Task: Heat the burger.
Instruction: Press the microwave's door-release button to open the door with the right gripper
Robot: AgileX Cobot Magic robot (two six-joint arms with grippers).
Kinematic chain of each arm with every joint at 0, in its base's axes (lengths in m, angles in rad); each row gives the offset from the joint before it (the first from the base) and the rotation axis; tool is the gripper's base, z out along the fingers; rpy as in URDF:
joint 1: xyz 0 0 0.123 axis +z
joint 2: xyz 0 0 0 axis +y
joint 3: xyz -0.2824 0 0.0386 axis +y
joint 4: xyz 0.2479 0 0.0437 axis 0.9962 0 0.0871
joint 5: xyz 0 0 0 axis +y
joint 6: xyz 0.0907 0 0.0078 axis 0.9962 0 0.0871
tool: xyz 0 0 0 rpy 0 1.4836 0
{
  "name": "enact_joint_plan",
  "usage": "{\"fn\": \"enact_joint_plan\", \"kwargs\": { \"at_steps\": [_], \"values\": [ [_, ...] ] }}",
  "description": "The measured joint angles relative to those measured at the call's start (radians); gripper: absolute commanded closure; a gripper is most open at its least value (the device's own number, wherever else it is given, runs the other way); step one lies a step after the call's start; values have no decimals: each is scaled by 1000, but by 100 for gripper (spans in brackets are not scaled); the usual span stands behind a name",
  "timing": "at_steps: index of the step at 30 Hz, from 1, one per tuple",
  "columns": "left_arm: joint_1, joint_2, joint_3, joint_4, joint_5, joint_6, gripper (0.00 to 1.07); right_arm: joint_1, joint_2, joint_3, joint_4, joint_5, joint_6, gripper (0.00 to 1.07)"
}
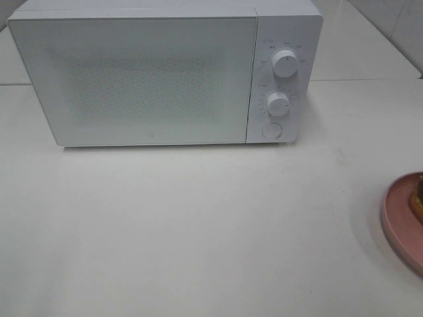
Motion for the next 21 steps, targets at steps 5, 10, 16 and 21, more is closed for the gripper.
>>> {"fn": "enact_joint_plan", "kwargs": {
  "at_steps": [5,10,16,21],
  "values": [
    [0,0,0,0,0,0,9,0,72,-12,0,-43,0,31],
    [0,0,0,0,0,0,9,0,172,-16,0,-117,0,31],
    [0,0,0,0,-1,0,9,0,278,-16,0,-209,0,31],
    [0,0,0,0,-1,0,9,0,366,-16,0,-292,-1,31]
  ]
}}
